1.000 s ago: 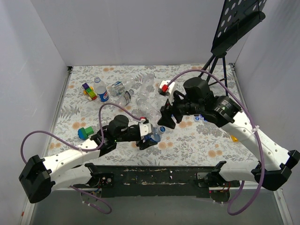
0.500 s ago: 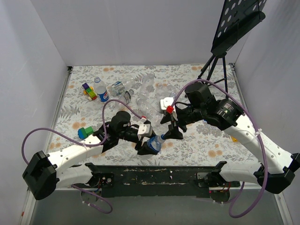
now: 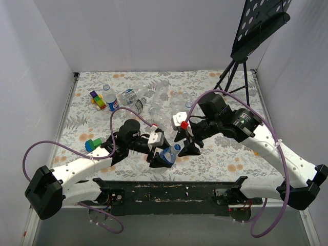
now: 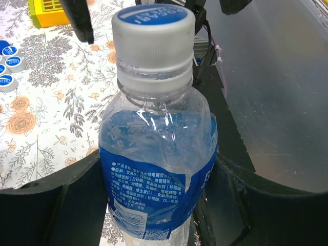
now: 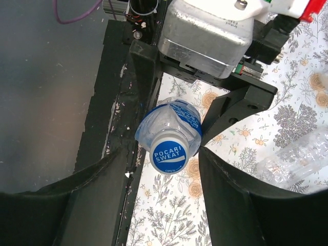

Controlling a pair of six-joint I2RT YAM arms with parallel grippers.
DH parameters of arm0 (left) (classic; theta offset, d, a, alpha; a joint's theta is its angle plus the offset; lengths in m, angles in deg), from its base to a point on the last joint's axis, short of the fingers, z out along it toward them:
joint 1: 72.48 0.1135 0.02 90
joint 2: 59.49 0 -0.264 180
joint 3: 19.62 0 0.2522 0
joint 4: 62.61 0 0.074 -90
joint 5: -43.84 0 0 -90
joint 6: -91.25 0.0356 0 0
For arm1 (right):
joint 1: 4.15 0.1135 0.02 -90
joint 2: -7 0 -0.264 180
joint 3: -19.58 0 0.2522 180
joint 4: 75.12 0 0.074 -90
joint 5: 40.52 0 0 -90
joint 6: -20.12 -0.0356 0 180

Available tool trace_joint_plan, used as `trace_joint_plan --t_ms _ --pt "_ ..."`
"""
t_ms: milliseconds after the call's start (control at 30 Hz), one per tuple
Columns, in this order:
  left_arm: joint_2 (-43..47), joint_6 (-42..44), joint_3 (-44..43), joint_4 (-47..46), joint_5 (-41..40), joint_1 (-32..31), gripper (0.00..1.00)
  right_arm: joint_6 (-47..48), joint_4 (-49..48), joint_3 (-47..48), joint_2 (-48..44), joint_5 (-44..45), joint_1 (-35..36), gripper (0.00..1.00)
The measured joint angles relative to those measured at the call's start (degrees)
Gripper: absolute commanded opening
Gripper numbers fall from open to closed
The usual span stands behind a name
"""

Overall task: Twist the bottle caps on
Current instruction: Screw the bottle cap onto the plastic bottle.

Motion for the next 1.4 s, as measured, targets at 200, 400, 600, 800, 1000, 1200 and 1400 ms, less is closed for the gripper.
trace_joint_plan --t_ms 200,400,600,800,1000,1200,1400 --pt "-0.02 -0.59 0.00 -0.46 1.07 0.11 0.00 0.15 0.00 0.00 0.76 0.09 0.35 0.48" --pt "0.00 -0.72 0.09 -0.26 0.17 0.11 0.00 -0.85 -0.28 -0.09 1.88 1.14 0.74 0.14" --pt "2.75 -0.76 2.51 -1.66 -12.96 -0.26 0.00 -9.64 -6.40 -2.45 1.90 8.09 0.55 0.01" --pt "5.60 2.34 5.79 -3.50 -44.59 -7.28 0.00 -33.57 -14.75 -5.49 3.54 24.39 0.57 0.01" --pt "5.25 7.74 7.15 -4.96 -67.30 -14.21 0.00 -47.08 -19.89 -8.15 4.44 30.82 0.90 0.30" --pt "6.21 6.43 6.69 -5.14 -62.49 -11.85 0.00 -44.41 -20.90 -8.17 1.90 31.06 1.07 0.66" --pt "7.28 1.90 4.13 -4.52 -42.29 -2.95 0.00 -34.27 -20.92 -7.89 -4.96 26.27 0.85 0.70"
